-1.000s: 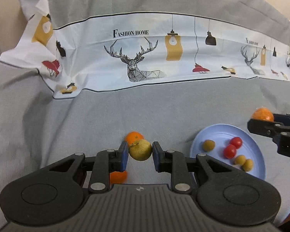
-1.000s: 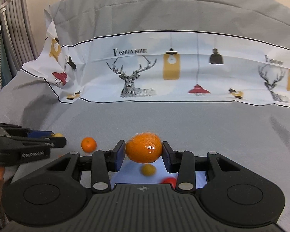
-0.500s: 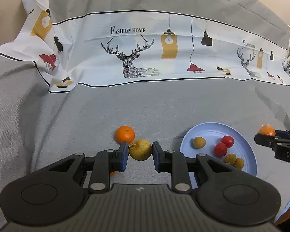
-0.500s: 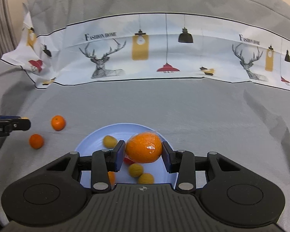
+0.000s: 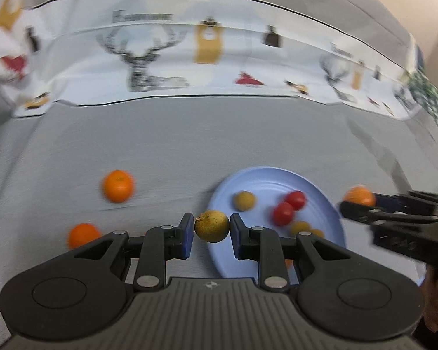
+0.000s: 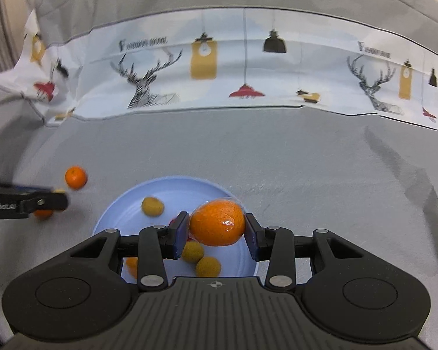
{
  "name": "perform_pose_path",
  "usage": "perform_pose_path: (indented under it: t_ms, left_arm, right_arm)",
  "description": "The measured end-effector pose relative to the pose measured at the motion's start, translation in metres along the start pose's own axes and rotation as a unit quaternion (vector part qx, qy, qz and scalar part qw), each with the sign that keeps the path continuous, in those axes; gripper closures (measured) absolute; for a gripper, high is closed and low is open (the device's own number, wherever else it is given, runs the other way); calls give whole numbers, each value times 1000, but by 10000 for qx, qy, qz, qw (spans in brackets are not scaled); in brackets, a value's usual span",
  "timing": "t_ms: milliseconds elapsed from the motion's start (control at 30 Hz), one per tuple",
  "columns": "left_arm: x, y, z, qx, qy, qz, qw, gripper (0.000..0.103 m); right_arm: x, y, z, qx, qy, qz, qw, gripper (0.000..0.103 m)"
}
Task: Organize fruits
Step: 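Lift the yellow fruit and orange and carry them over the blue plate, then hold the yellow fruit and orange above the blue plate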
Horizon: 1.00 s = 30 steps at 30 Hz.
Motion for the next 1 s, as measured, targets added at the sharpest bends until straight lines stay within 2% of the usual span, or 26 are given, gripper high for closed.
perform_pose_path:
  t_ms: [133,200,500,1000]
  left_arm:
    - [-31,-11,-6,-13,-404,-91,9991,74]
    - [-40,-17,-8,0,-513,-78,9987,74]
    - [-49,-34,-10,104,-674,-3,9977,74]
    - [-52,-38,-12,111,-800,98,9967,74]
  right_arm:
    - [11,-9,-16,397,282,99,9988,61]
    - [14,-10,-19,464,345,126,9983,61]
    - [12,-16,-33,750,489,142,9959,61]
    - [17,-19,-34,783,546,191,9952,61]
Point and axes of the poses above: each gripper's, at about its wrist camera, not at the fingertips, and y roughly against the way its jaws point, x to its left, z to its top, the point moved 10 cm from there along -y, roughly the way its jaws point, and after that the axes turned 3 degrees about y, right-handed, at the moved point
